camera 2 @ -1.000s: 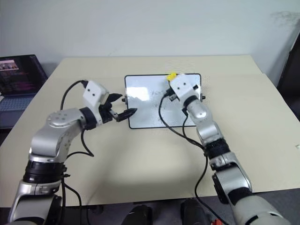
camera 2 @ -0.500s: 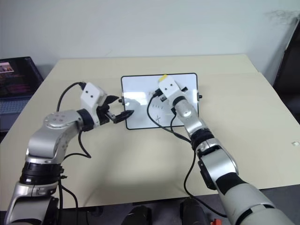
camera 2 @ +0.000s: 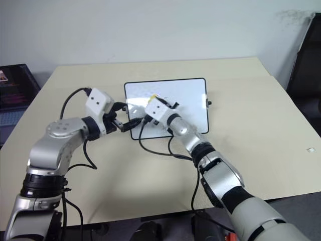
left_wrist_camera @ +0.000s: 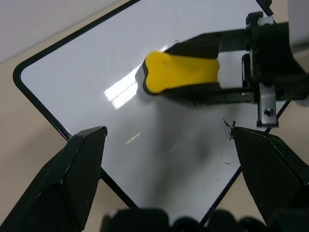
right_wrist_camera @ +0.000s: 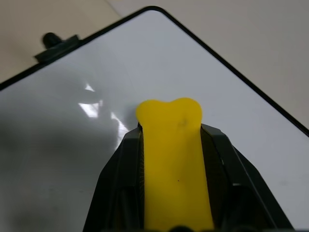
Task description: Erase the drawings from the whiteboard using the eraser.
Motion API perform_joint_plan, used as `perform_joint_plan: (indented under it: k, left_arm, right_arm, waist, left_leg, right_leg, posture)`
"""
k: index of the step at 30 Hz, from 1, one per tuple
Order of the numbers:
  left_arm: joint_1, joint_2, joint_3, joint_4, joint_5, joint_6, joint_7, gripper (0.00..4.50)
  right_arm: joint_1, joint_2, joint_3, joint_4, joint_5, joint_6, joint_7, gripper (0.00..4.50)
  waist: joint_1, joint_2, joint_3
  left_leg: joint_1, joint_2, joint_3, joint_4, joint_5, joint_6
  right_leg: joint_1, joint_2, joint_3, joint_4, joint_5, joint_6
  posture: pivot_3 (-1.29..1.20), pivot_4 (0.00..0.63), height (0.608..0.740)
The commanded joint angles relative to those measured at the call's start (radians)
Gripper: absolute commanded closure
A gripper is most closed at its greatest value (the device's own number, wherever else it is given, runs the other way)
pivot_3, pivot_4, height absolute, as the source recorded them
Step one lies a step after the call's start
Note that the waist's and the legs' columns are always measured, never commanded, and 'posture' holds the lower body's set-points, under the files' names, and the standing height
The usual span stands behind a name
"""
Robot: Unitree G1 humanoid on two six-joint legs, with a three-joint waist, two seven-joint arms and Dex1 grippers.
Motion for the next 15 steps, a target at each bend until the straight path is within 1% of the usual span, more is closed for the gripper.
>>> perform_joint_plan:
  k: [1, 8, 15]
  left_arm:
    - [-0.008, 0.016, 0.031, -0.015, 0.005, -0.022, 0.001, 0.00]
    - [-0.003, 0.013, 0.034, -0.013, 0.004, -0.027, 0.003, 0.00]
    - [-0.009, 0.005, 0.033, -0.005, 0.001, -0.030, 0.004, 0.00]
  right_arm:
    - [0.013, -0.015, -0.005, 0.017, -0.008, 0.029, 0.002, 3.25]
    - [-0.001, -0.088, -0.049, -0.040, 0.007, -0.060, -0.087, 3.25]
    - [0.026, -0.148, -0.080, -0.066, 0.006, -0.116, -0.163, 3.25]
  waist:
    - [0.002, 0.000, 0.000]
    - [0.011, 0.000, 0.000]
    - [0.012, 0.000, 0.000]
  left_leg:
    - [0.000, 0.000, 0.000, 0.000, 0.000, 0.000]
    - [-0.001, 0.000, -0.001, 0.001, 0.000, 0.000]
    - [-0.003, -0.001, 0.000, -0.001, 0.000, 0.000]
  right_leg:
    - [0.000, 0.000, 0.000, 0.000, 0.000, 0.000]
    - [0.000, 0.000, -0.001, -0.001, 0.001, 0.001]
    - [-0.001, -0.001, -0.001, -0.002, 0.001, 0.001]
  posture:
    - [0.00, 0.150, 0.740]
    - [0.00, 0.150, 0.740]
    - [0.00, 0.150, 0.740]
